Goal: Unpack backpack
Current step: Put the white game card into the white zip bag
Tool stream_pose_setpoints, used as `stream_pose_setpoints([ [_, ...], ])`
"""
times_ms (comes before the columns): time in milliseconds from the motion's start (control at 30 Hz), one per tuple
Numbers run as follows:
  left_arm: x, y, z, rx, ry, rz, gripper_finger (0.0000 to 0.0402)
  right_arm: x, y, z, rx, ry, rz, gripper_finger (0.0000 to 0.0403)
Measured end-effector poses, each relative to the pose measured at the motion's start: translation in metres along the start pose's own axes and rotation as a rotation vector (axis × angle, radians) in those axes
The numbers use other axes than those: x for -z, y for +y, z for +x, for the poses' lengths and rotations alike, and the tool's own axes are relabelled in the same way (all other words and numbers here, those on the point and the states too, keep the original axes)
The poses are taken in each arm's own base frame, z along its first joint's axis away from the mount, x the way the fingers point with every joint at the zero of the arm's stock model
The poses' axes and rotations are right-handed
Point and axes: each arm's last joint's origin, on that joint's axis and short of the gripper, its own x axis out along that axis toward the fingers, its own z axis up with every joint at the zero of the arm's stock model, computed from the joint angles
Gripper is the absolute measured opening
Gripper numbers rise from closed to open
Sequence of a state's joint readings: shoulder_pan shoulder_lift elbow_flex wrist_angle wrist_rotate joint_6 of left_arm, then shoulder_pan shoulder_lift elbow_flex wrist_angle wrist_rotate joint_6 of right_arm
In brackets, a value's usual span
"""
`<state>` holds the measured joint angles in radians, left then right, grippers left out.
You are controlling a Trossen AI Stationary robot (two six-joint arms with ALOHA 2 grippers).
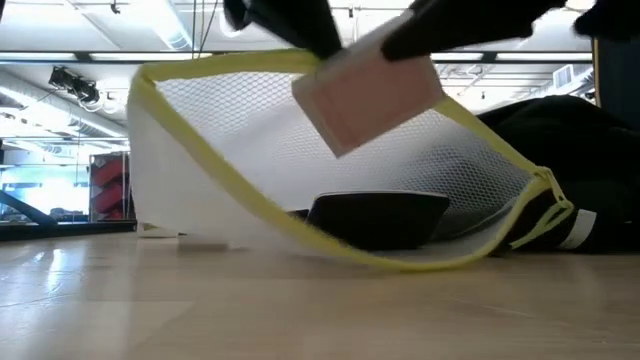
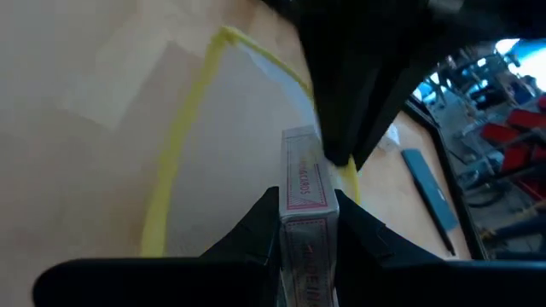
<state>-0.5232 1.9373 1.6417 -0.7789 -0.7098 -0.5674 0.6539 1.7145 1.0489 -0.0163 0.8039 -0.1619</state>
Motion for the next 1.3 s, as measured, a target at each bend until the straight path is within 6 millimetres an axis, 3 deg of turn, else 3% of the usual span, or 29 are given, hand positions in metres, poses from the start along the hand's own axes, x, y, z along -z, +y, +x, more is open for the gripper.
stream_pose_setpoints([
  [400, -0.008, 0.002, -0.003, -0.007, -0.024, 0.016, 0.0000, 0.023, -0.027, 0.028, 0.001, 0.161, 0.028, 0.0041],
  [667, -0.003, 0.000, -0.003, 0.088, 0.067, 0.027, 0.0001, 0.031, -0.034, 0.032, 0.011, 0.223, 0.033, 0.0041],
  [800, 0.009, -0.001, -0.011, 0.132, 0.186, 0.093, 0.0015, 0.031, -0.034, 0.033, 0.012, 0.224, 0.040, 0.0041],
  [900, 0.016, 0.000, -0.031, 0.092, 0.271, 0.143, 0.0020, 0.031, -0.033, 0.032, 0.008, 0.224, 0.040, 0.0041],
  [1033, 0.023, -0.006, -0.054, 0.044, 0.246, 0.157, 0.0020, 0.031, -0.034, 0.033, 0.008, 0.224, 0.041, 0.0041],
  [1300, 0.054, -0.029, -0.058, 0.090, 0.225, 0.209, 0.0028, 0.030, -0.034, 0.033, 0.009, 0.221, 0.044, 0.0040],
])
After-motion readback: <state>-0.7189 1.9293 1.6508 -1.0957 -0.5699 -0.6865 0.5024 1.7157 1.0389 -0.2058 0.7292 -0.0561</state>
